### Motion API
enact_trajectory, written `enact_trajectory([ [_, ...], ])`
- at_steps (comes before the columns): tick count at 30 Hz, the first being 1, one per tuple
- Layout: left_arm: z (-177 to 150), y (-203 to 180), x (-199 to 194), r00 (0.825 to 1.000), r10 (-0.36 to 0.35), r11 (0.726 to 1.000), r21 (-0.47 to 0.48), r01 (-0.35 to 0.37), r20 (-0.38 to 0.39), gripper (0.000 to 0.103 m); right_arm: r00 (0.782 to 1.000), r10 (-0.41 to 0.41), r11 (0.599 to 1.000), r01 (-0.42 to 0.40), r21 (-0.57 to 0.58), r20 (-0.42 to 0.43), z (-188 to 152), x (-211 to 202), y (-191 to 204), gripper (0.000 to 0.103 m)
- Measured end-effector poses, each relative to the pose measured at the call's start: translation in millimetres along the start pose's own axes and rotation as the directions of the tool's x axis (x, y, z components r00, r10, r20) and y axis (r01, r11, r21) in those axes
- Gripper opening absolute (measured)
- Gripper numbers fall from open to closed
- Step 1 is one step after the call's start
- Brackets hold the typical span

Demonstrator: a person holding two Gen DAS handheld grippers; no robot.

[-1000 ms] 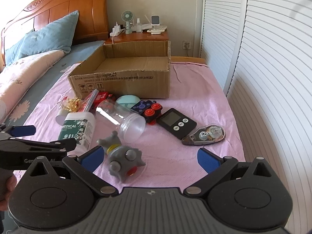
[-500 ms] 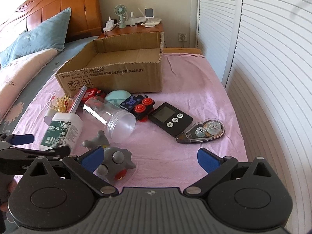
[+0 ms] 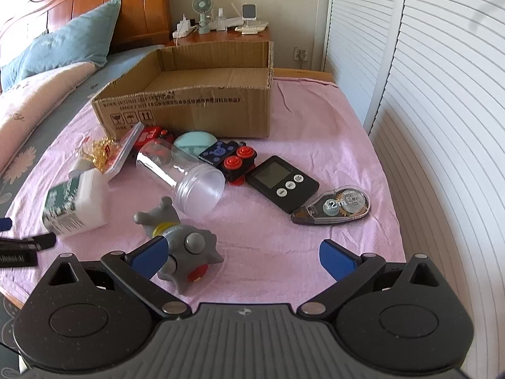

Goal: Organize rigid objects
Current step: 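Move left tool toward the white MEDICAL bottle while right tool approaches the gray toy dog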

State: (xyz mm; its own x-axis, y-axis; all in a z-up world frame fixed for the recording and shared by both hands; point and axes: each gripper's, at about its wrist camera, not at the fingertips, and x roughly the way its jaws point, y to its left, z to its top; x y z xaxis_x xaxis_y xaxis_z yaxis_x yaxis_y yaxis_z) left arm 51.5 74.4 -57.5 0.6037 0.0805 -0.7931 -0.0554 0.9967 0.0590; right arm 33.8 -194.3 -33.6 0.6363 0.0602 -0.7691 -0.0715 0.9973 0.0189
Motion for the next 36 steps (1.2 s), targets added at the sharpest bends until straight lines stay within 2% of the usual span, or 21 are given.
enact_trajectory([
  [6, 7.7, 15.7, 13.5, 0.999, 0.045, 0.999, -0.026, -0.045, 0.004, 0.102, 1.000, -0.006, 1.000, 0.006, -0.014, -0.023, 0.1, 4.9, 4.3, 0.103],
  [15, -4.0, -6.5, 11.6, 0.994, -0.106, 0.993, 0.043, 0.107, -0.019, 0.103, 1.000, 0.015, 0.998, -0.013, -0.065, 0.026, 30.4, 15.3, 39.1, 0.103],
  [20, -3.0, -5.8, 13.7, 0.990, -0.134, 0.989, 0.052, 0.135, -0.033, 0.103, 1.000, -0.020, 0.998, 0.020, -0.061, 0.009, 43.4, 40.9, 59.1, 0.103],
  [26, -6.1, -0.8, 11.7, 0.990, -0.137, 0.989, 0.056, 0.139, -0.028, 0.103, 0.998, -0.040, 0.998, 0.037, -0.049, -0.055, 32.2, 53.3, 56.2, 0.103],
  [29, -9.3, 0.7, 10.5, 0.990, -0.141, 0.988, 0.058, 0.141, -0.006, 0.103, 0.996, -0.043, 0.997, 0.039, -0.065, -0.071, 21.9, 46.7, 53.3, 0.103],
  [33, -12.0, 0.5, 9.1, 0.990, -0.143, 0.988, 0.062, 0.142, 0.014, 0.103, 0.995, -0.009, 0.996, 0.001, -0.085, -0.099, 7.5, 35.0, 47.9, 0.103],
  [36, -13.3, 1.3, 8.2, 0.989, -0.148, 0.987, 0.066, 0.146, 0.017, 0.103, 0.994, -0.028, 0.994, 0.016, -0.108, -0.109, -3.3, 26.5, 44.0, 0.103],
])
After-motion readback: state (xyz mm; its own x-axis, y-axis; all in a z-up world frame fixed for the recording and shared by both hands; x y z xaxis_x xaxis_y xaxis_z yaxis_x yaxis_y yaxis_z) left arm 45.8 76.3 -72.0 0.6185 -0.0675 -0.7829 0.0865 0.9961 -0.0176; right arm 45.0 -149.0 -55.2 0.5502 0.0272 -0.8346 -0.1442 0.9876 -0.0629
